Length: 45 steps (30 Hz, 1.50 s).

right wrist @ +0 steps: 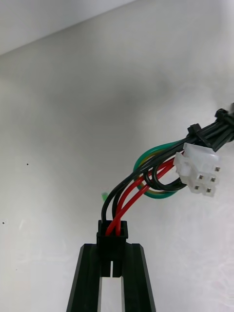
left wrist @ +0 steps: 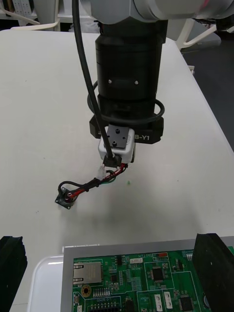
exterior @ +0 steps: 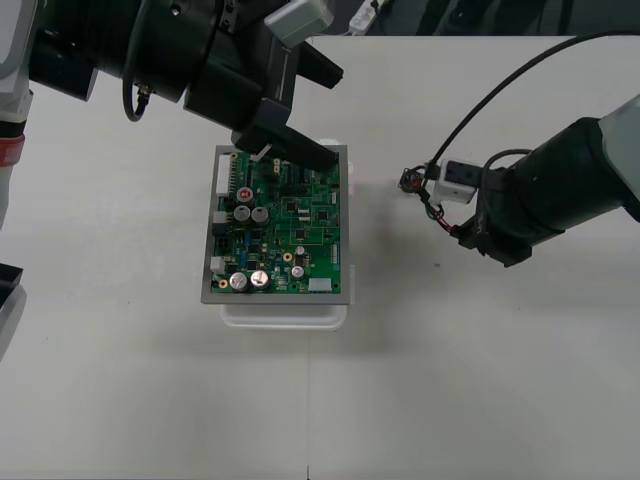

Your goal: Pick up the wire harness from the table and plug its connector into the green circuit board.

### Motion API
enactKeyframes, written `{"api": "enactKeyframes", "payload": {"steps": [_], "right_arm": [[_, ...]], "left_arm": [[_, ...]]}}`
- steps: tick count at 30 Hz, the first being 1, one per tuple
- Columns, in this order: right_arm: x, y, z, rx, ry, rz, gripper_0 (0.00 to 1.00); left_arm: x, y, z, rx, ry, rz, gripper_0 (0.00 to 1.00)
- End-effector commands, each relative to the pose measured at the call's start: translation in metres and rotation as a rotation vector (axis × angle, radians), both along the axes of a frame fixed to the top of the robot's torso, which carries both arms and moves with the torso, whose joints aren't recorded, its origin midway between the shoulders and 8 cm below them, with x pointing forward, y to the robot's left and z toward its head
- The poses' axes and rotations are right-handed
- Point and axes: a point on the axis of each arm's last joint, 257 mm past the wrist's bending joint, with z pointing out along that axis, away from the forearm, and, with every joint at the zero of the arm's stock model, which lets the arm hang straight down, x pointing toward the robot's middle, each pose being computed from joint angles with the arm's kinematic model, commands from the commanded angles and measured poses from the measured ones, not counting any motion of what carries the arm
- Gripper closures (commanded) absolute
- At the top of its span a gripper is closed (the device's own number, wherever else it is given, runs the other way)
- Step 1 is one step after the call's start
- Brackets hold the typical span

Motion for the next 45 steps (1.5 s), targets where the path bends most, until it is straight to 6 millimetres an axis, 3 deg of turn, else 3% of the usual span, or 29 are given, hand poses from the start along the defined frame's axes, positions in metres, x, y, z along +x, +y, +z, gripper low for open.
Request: {"api": "enactKeyframes", "payload": {"steps": [1,18,24,28,34,45], "right_arm": [[0.018,-0.009,0.06,0.042,-0.107,0.023,1.0],[-0.02,-0.003,0.081,0.24,0.078,0.052,1.0],[-0.028,0.01,0.103,0.346,0.123,0.065,1.0],[-0.041,0.017,0.111,0.422,0.196,0.072,1.0],[-0.08,0.041,0.122,0.558,0.435,0.046,1.0],[-0.124,0.064,0.169,0.733,0.77,-0.029,1.0]], "left_arm": [[-0.011,0.002,-0.012,0.044,0.037,-0.008,0.0],[-0.014,0.01,-0.004,0.044,0.041,-0.017,0.0],[-0.019,0.015,0.0,0.038,0.052,-0.032,0.0],[-0.024,0.019,0.003,0.032,0.06,-0.048,0.0],[-0.033,0.028,0.011,0.022,0.069,-0.079,0.0],[-0.043,0.05,0.019,-0.024,0.149,-0.108,0.0]]}}
